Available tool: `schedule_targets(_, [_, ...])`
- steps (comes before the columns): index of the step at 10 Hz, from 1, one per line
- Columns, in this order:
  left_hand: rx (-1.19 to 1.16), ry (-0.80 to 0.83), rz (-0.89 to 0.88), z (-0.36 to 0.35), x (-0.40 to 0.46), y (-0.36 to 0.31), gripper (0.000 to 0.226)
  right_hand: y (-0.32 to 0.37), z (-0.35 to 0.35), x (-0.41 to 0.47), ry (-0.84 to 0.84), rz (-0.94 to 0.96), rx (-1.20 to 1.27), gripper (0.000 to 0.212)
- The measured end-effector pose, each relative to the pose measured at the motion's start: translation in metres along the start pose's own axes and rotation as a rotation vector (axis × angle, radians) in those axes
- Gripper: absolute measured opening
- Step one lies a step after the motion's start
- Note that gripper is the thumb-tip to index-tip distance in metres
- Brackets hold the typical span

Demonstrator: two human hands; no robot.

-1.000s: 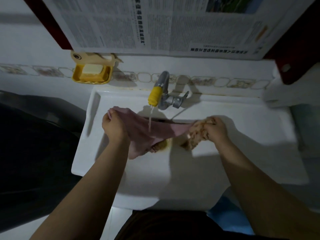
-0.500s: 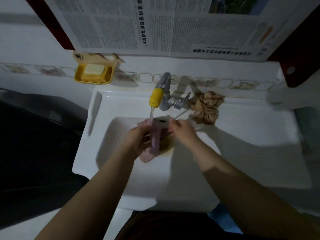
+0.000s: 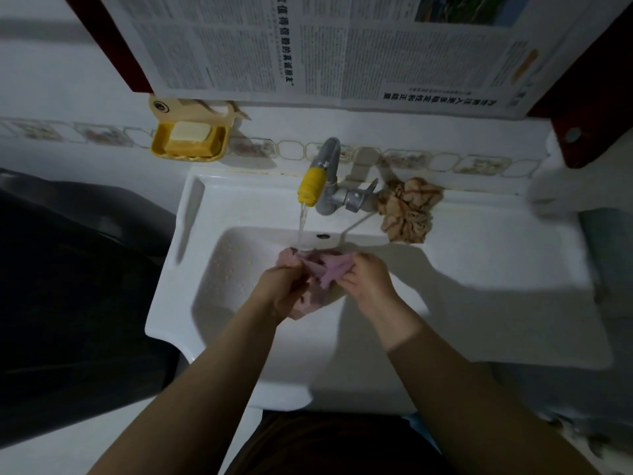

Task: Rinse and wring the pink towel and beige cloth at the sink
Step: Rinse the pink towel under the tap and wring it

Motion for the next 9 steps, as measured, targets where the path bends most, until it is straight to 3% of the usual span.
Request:
schedule_targets(1, [-0.25,-0.059,-0.026,0.01,-0.002,-0.004,0.03,-0.001,0.011,-0.001,0.017,-0.184,0.264,0.018])
schedule_targets(2, [-0.357,-0.177,-0.094,0.02,-0.002,-0.016,0.032,-0.002,0.028,0.002,0.139,-0.23,-0.407,0.044])
schedule_targets(3, [-0.233,-0.348,-0.133,0.034,0.002,-0.031,0.032,0.007,0.048,0.003,0.157,-0.217,-1.072,0.029])
schedule_targets(4, [-0.057,-0.521,-0.166,0.052,0.007,-0.043,0.045,0.03,0.062,0.01,-0.039,-0.169,-0.99,0.011])
schedule_targets(5, [0.061,-0.684,-0.199,0.068,0.005,-0.048,0.042,0.051,0.08,0.016,-0.336,-0.175,-0.412,0.013])
schedule_targets(6, [0.141,-0.775,-0.236,0.076,0.001,-0.047,0.042,0.066,0.097,0.013,-0.431,-0.007,-0.072,0.024])
schedule_targets(7, [0.159,-0.823,-0.254,0.076,-0.001,-0.046,0.038,0.076,0.097,0.01,-0.424,0.127,-0.005,0.028])
schedule_targets(8, [0.193,-0.7,-0.183,0.068,0.005,-0.043,0.032,0.096,0.086,0.001,-0.374,0.225,0.242,0.021])
schedule_targets(9, [0.266,-0.569,-0.076,0.057,0.007,-0.042,0.027,0.127,0.067,-0.008,-0.204,0.495,0.476,0.017])
Point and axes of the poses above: each hand's wrist, its own x-axis towards the middle knuckle, its own z-axis out of the back of the hand, y = z × x, the point moved 2 cm from there along x, towards the middle knuckle, and after that the axes turned 10 degrees about x, right-handed, at the moved point
